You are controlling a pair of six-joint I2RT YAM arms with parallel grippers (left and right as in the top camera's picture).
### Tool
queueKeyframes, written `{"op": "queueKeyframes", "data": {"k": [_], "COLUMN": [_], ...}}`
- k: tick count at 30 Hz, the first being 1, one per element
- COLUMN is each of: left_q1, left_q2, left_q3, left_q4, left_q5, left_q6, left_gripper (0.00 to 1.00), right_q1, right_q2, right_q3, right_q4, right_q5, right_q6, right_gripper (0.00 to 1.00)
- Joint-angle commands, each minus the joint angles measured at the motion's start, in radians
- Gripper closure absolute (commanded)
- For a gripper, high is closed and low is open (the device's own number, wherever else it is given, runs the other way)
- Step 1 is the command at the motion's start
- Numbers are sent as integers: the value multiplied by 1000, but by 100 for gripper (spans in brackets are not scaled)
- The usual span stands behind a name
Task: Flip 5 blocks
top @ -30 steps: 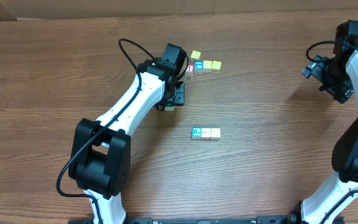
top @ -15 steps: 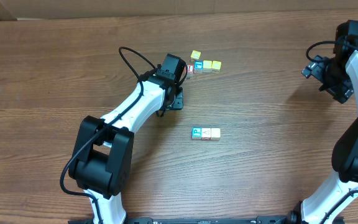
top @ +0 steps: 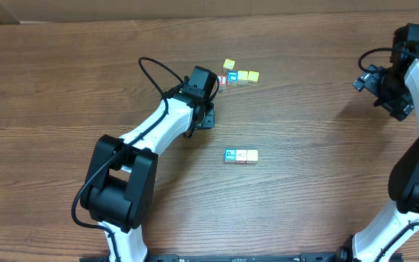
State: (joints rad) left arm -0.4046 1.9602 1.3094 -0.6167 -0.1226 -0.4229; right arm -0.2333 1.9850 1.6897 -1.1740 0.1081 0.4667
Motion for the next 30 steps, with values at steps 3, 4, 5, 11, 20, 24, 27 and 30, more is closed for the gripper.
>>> {"op": "queueKeyframes", "data": {"k": [3,4,5,11,20,24,27,30], "left_q1": [-5,-5,-5,-5,-5,-3,-3,-3], "left_q2": [9,9,9,9,9,8,8,7], "left_q3": [-26,-27,-28,-28,-29,-29,-19,3], "left_q4": [2,3,3,17,17,16,12,-14], "left_q5": [-18,-18,-18,-16,-16,-16,-16,-15], "left_q6": [-15,-15,-15,-16,-14,1,1,1], "left_gripper": [62,62,62,68,71,73,74,79], "right_q1": [-3,-3,-3,-3,-3,-3,-3,-3], "right_q2": [-27,-27,-27,-27,-27,-27,-27,-27], "right_q3": [15,15,15,15,15,15,15,15], "right_q4": [2,2,2,2,2,2,2,2], "right_q5": [2,2,2,2,2,2,2,2], "right_q6": [-4,-4,-4,-4,-4,-4,-4,-4], "right_gripper": [0,0,0,0,0,0,0,0]}}
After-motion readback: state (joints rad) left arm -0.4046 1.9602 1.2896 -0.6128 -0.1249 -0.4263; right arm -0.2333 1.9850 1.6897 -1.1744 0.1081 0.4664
